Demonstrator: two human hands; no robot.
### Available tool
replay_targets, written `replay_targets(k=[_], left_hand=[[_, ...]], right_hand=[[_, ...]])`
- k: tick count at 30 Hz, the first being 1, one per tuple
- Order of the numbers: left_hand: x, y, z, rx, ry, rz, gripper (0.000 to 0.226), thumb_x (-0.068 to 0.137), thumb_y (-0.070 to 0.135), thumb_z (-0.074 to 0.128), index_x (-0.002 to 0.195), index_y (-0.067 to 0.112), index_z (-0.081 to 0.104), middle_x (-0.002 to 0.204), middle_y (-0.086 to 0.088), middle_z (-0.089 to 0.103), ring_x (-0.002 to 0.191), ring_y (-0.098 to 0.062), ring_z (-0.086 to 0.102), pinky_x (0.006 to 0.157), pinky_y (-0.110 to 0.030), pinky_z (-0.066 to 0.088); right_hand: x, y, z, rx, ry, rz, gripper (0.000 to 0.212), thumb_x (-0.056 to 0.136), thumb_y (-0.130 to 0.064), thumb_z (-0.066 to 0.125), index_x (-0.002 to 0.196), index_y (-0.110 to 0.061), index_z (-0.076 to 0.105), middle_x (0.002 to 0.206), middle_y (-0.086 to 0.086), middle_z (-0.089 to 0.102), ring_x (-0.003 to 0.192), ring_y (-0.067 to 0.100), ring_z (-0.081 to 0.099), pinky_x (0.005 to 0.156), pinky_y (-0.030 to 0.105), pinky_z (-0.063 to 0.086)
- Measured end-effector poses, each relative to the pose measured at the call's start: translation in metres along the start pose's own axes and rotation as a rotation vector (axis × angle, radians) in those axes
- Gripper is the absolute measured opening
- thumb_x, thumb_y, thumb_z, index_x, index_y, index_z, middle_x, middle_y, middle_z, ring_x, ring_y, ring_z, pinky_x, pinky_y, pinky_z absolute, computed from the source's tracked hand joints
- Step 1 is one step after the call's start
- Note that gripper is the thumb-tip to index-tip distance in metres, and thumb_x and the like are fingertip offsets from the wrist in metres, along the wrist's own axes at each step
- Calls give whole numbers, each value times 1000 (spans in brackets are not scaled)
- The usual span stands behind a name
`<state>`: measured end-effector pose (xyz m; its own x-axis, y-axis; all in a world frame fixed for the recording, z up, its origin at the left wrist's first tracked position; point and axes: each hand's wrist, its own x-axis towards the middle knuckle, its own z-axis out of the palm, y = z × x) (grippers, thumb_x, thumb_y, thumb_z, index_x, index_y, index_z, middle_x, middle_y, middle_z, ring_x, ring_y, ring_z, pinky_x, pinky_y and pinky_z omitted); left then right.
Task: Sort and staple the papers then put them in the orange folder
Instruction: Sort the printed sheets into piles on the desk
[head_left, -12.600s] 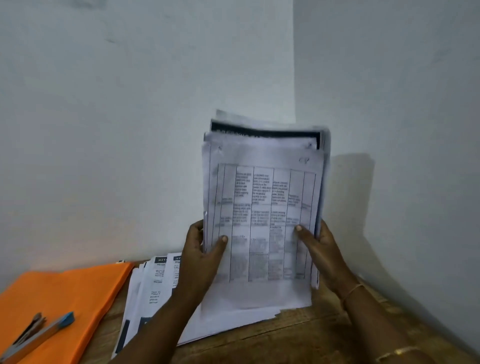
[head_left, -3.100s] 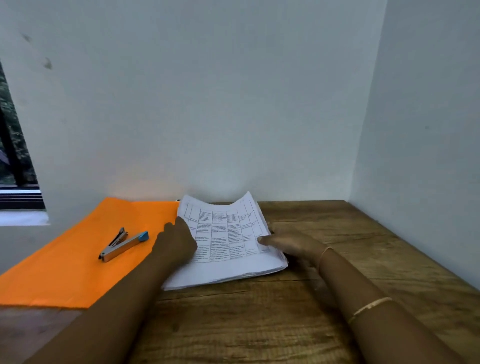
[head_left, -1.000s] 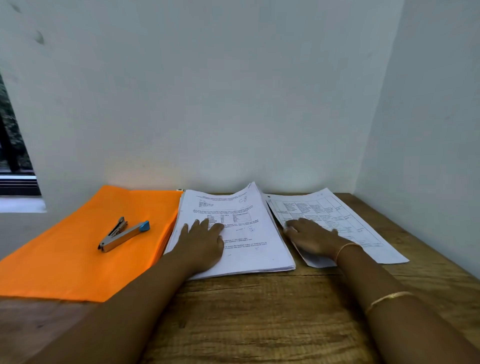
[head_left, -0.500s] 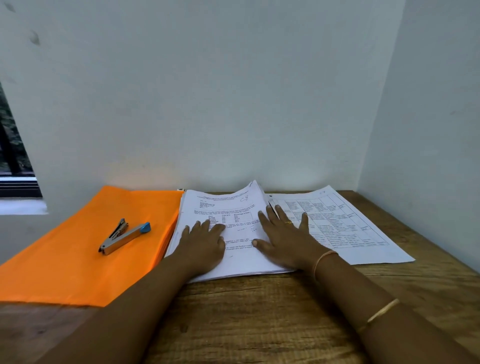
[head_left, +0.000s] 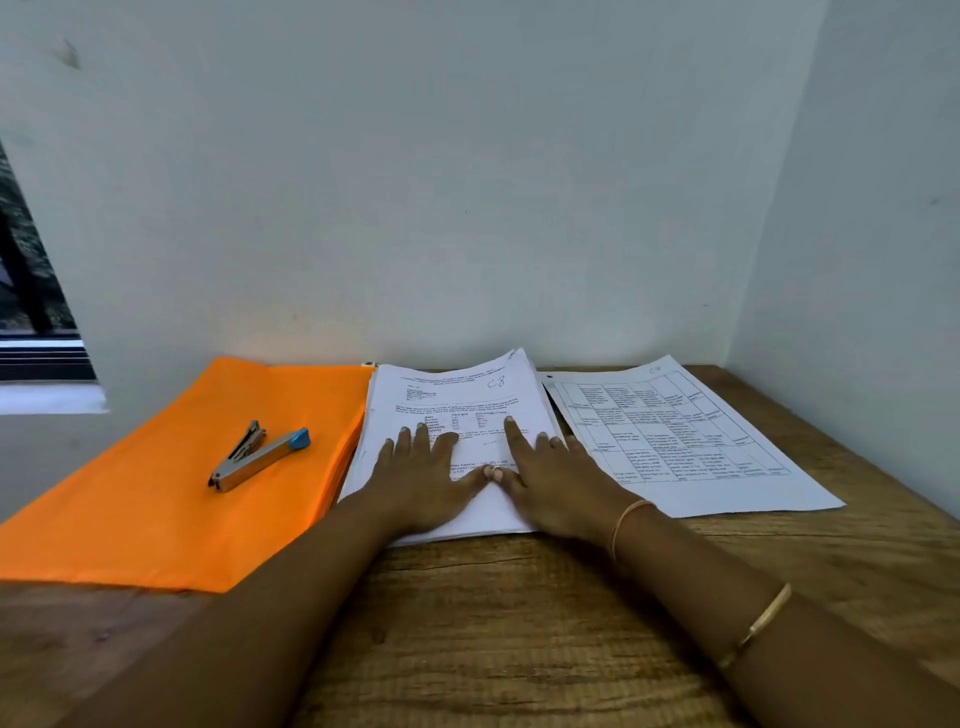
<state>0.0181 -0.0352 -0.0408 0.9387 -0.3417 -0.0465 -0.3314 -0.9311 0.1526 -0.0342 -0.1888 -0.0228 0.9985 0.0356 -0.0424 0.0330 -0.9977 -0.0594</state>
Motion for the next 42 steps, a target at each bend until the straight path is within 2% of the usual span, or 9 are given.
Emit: replay_targets(k=[5,14,18,21,25,29,33,38,42], left_hand=[[1,1,0,-27,1,-2,75,90,66,21,150,24,6,158,-10,-6,146,-28,-7,116,-44,-2],[-6,-1,-9,-203,101,208,60,87,60,48,136,26,39,152,1,30,138,-16,28,113,-34,25],[-14,-4,-16,-205,-55,216,102,53,91,43,141,40,30,153,11,25,140,-14,22,115,-37,18],[-18,-3,-19,-163,-140,250,110,49,85,51,145,41,19,157,13,11,145,-17,2,117,-42,5],[-21,-1,-25,-239,-136,266,98,48,81,59,135,46,31,150,14,26,138,-15,23,114,-39,21],[-25,3,-32,-376,-57,315,60,60,69,67,110,39,59,125,17,53,117,-4,45,95,-23,34],[-31,6,-36,-507,33,384,23,75,46,73,92,30,71,97,16,69,91,4,60,82,-15,43],[-36,17,-40,-301,280,398,18,91,30,57,89,17,70,78,6,65,70,-8,55,62,-23,38],[-37,21,-42,-296,310,337,25,84,36,66,65,25,56,61,12,50,58,-3,43,52,-19,26]], right_hand=[[-2,0,-4,118,18,-29,67,99,-51,29,152,-27,-6,158,19,-9,143,42,11,117,43,9],[-2,8,-10,287,26,11,72,94,-44,48,151,-33,7,159,11,-2,143,35,20,113,39,25],[-9,19,-22,607,180,80,52,89,-9,46,140,-19,41,146,7,37,131,24,39,103,30,33],[-11,26,-29,583,412,171,36,88,-7,45,120,-16,59,127,5,57,116,24,51,100,38,40],[-11,30,-33,615,471,204,26,87,-12,46,106,-20,62,106,0,65,101,24,57,97,46,42],[-13,31,-34,642,393,226,25,85,-11,46,103,-19,61,90,-4,59,93,24,59,89,38,47],[-12,34,-36,743,385,261,24,84,-7,48,102,-6,64,97,6,64,94,27,59,80,33,46],[-9,42,-39,897,366,322,29,81,-3,47,105,7,60,101,21,66,88,36,65,65,30,41],[-12,44,-40,1000,339,322,21,90,-5,40,102,-6,57,93,14,68,66,22,63,51,22,41]])
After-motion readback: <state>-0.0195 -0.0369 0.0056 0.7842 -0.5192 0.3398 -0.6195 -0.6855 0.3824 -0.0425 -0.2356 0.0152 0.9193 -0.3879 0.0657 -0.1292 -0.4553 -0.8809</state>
